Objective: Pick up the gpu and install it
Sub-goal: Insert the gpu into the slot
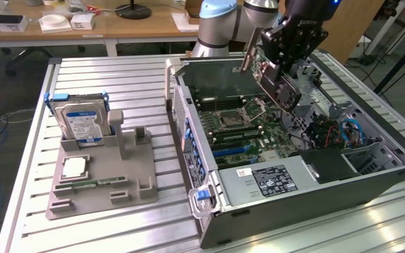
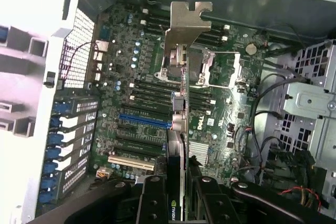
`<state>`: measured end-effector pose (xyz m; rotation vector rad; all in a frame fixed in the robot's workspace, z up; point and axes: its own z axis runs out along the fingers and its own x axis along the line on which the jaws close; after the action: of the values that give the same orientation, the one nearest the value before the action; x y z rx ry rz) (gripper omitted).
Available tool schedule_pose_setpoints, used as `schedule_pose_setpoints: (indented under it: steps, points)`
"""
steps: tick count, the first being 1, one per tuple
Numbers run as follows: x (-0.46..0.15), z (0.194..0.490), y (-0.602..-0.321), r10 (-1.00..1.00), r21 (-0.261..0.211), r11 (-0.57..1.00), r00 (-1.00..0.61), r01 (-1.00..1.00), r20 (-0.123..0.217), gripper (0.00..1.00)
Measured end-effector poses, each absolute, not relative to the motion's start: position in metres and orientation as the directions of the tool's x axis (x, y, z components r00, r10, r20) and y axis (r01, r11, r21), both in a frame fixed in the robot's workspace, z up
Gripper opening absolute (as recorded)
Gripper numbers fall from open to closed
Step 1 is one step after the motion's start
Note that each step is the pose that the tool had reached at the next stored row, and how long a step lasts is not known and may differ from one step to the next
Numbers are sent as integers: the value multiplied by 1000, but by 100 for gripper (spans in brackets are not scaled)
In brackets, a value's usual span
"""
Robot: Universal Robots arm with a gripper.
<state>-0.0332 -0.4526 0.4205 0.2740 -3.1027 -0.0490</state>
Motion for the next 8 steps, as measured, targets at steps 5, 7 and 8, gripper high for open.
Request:
schedule_pose_setpoints:
  steps: [5, 7, 8]
  points:
    - [-33, 420, -453, -224, 34, 974, -974, -223, 23, 26]
    - [-33, 420, -453, -242, 34, 970, -970, -241, 24, 26]
    - [-33, 420, -453, -251, 34, 968, -968, -251, 23, 26]
